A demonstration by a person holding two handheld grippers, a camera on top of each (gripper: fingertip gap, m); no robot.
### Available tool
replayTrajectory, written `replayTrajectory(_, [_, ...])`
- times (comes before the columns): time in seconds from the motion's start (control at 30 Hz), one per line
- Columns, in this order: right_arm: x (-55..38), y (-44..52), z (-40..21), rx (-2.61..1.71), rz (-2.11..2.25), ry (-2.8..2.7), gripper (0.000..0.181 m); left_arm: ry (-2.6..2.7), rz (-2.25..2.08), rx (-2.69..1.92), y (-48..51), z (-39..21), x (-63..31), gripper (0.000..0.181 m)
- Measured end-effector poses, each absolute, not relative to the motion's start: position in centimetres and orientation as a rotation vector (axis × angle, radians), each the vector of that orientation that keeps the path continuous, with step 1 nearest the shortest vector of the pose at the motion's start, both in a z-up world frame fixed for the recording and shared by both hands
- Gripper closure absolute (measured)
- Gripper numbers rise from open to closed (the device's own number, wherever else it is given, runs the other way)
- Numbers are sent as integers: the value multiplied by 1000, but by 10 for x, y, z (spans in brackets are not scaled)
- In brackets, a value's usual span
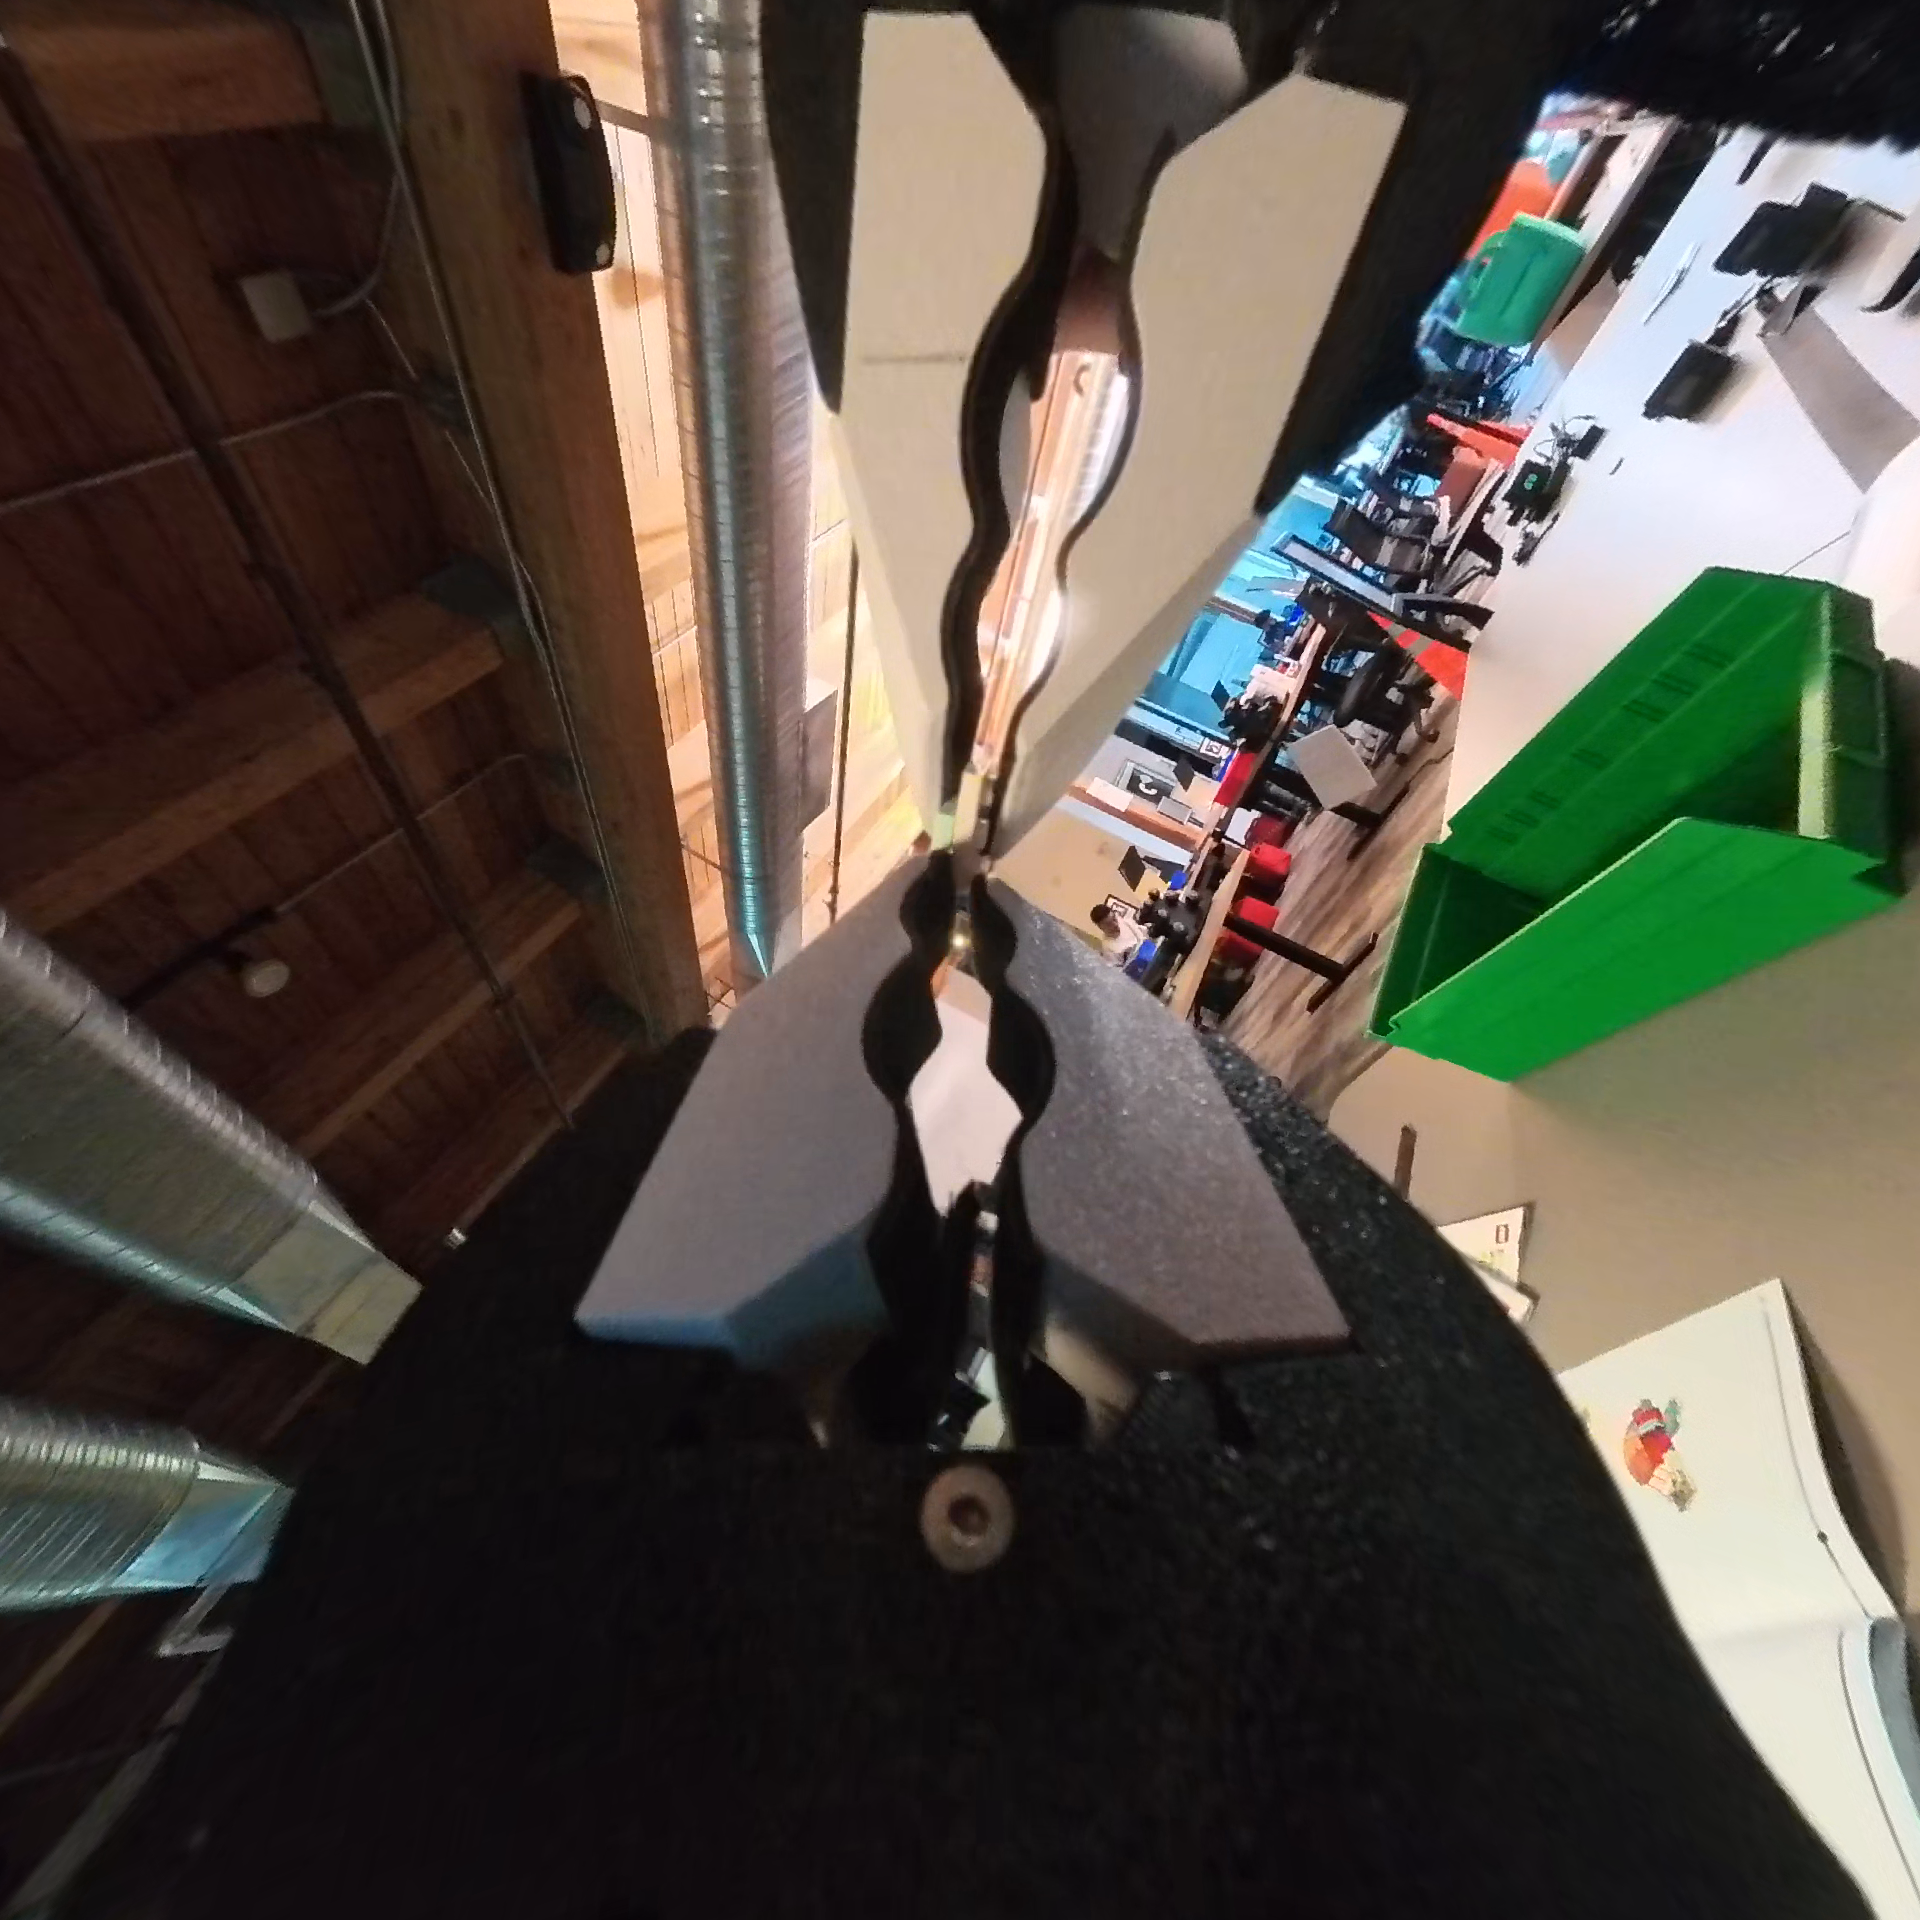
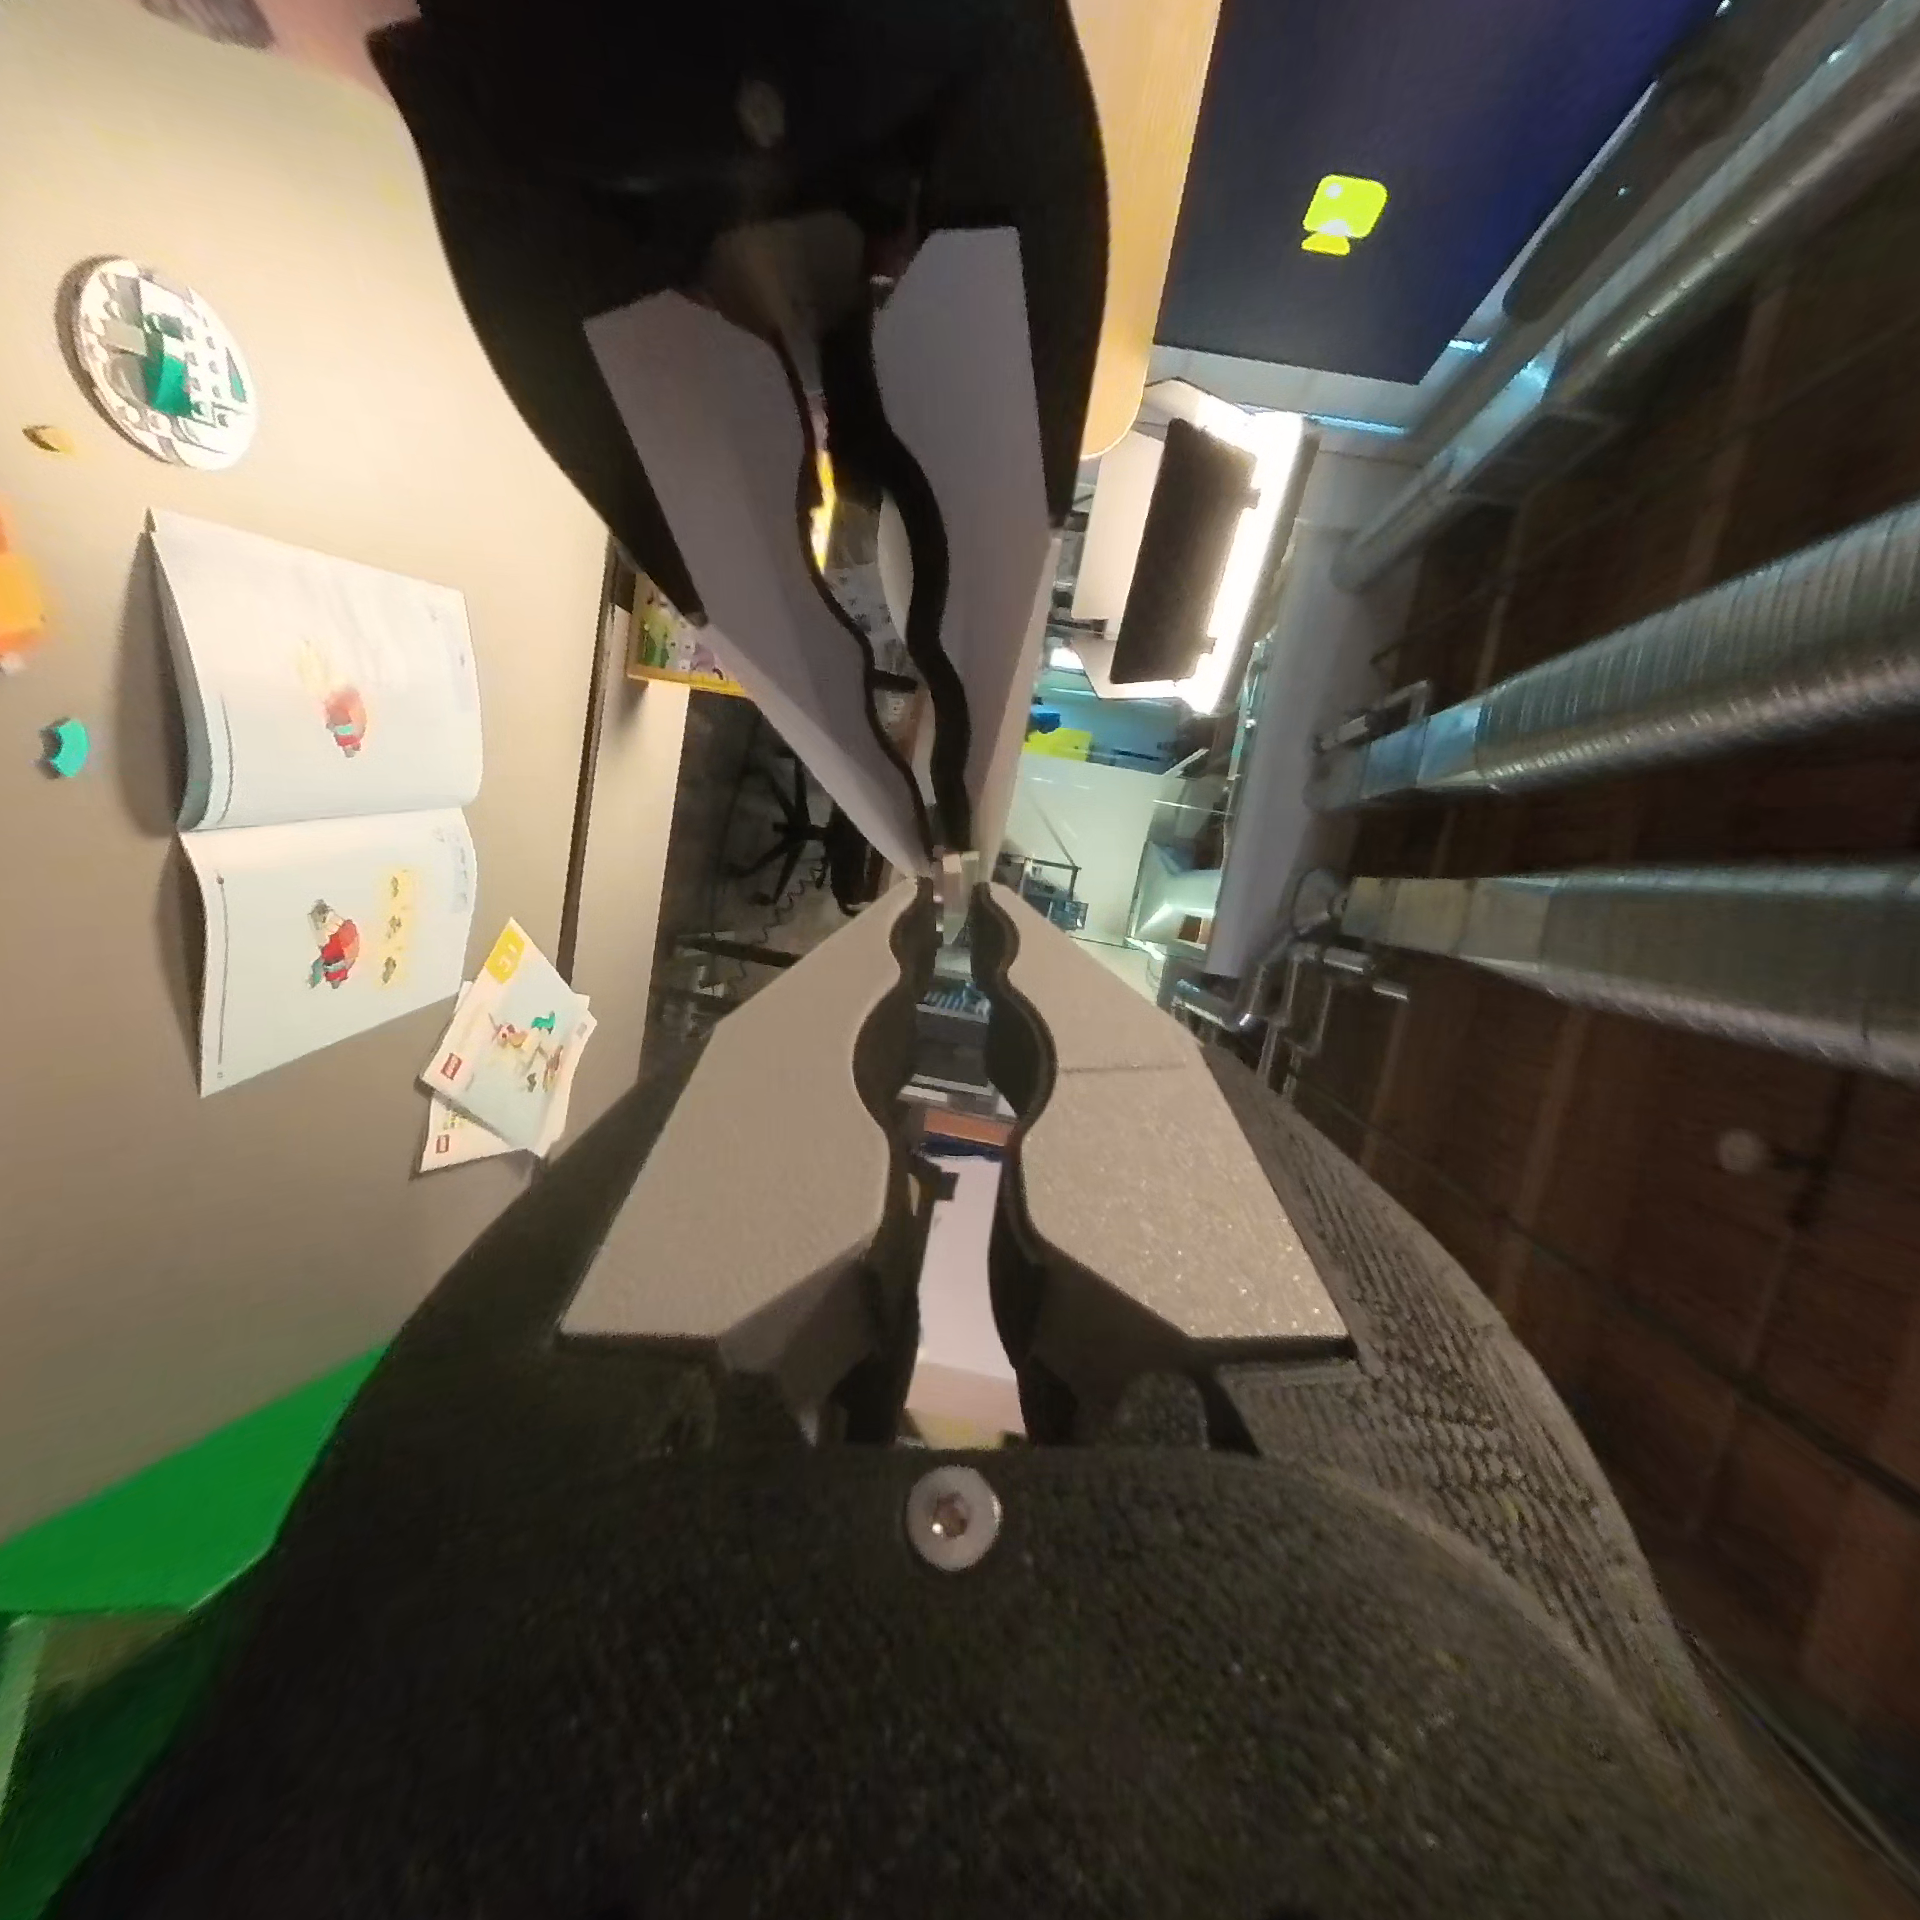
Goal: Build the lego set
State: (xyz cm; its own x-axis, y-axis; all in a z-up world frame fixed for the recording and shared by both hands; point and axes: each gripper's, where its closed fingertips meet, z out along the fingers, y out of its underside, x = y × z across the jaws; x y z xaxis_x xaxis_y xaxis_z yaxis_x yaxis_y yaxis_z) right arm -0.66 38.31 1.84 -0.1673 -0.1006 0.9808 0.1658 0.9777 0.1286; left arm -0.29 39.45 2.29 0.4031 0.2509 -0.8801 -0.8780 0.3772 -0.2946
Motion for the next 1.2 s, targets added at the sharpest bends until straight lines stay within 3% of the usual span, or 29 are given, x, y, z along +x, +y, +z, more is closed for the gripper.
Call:
replayTrajectory(0.2, [-10, 390, 14, 46, -314, -1663, 177, 865, 845, -908, 402, 18, -6, 181])
replayTrajectory(0.33, [-16, 398, 8, -4, -125, -1631, 176, 871, 876, -925, 410, 11, -14, 181])
replayTrajectory(0.4, [-19, 412, -3, -92, -61, -1642, 140, 842, 956, -940, 414, 8, -26, 181])
replayTrajectory(0.43, [-19, 419, -6, -119, -8, -1620, 133, 834, 971, -955, 416, 3, -33, 181])
replayTrajectory(0.63, [-36, 500, -37, -415, 484, -1324, 135, 689, 1034, -1130, 406, -53, -101, 181])
replayTrajectory(0.87, [-88, 649, -145, -941, 644, -881, 149, 588, 1223, -1350, 366, -158, -161, 180])
replayTrajectory(0.97, [-104, 671, -175, -1019, 678, -814, 153, 601, 1371, -1330, 357, -166, -161, 180])
replayTrajectory(1.2, [-128, 664, -183, -961, 850, -894, 153, 588, 1418, -1366, 362, -182, -167, 180])
